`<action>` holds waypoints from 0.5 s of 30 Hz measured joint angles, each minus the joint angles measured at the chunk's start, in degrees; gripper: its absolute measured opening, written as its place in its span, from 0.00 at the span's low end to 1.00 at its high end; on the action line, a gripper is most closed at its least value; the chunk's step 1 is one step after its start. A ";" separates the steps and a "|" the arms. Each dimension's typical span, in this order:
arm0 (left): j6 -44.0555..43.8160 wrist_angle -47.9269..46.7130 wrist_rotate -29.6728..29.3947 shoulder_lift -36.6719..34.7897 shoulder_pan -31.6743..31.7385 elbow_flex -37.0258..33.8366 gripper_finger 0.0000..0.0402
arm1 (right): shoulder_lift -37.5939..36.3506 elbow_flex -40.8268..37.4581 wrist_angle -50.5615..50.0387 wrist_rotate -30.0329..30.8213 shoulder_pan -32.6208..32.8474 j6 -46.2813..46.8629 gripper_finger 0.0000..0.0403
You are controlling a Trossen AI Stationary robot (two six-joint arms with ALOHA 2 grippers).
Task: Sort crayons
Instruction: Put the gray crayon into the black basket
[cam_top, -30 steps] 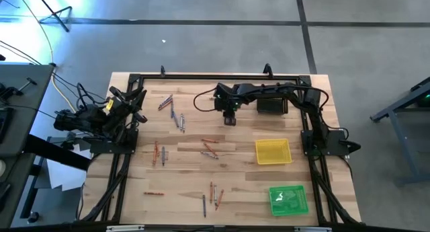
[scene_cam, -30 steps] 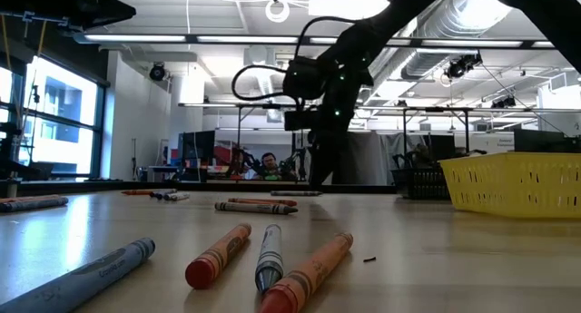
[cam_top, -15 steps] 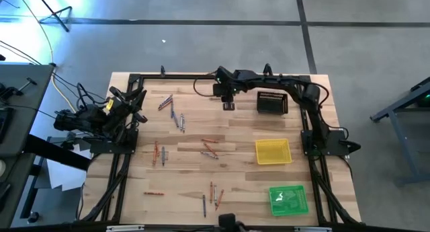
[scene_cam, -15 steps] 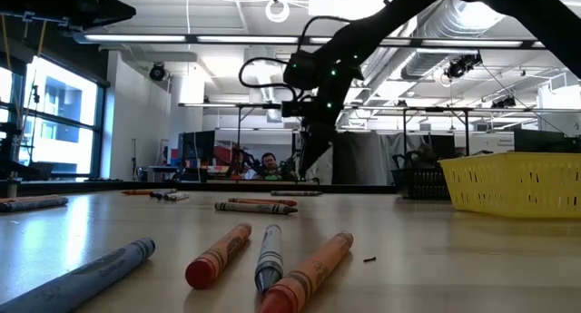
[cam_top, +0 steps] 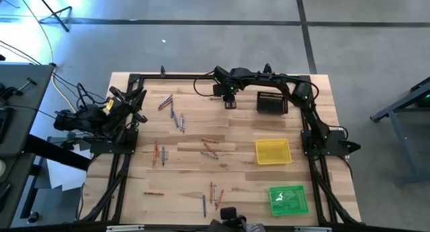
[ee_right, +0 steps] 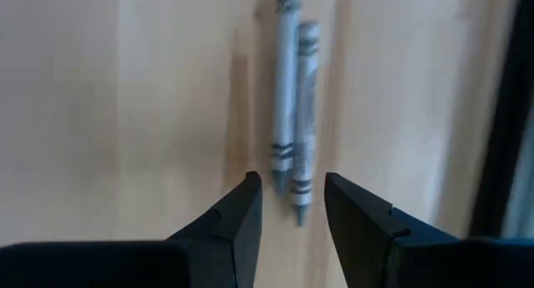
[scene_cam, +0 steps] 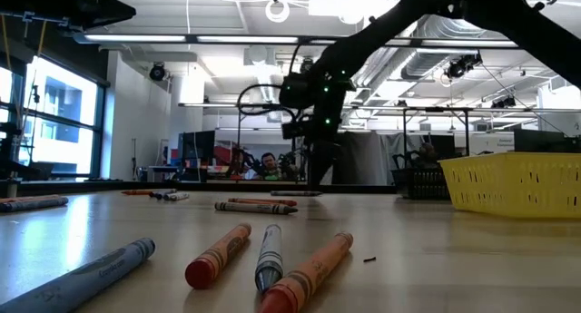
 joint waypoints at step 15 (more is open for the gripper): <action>-0.09 -0.44 -0.13 -0.01 0.00 0.00 0.18 | -0.02 1.55 -2.43 4.03 -1.27 1.78 0.31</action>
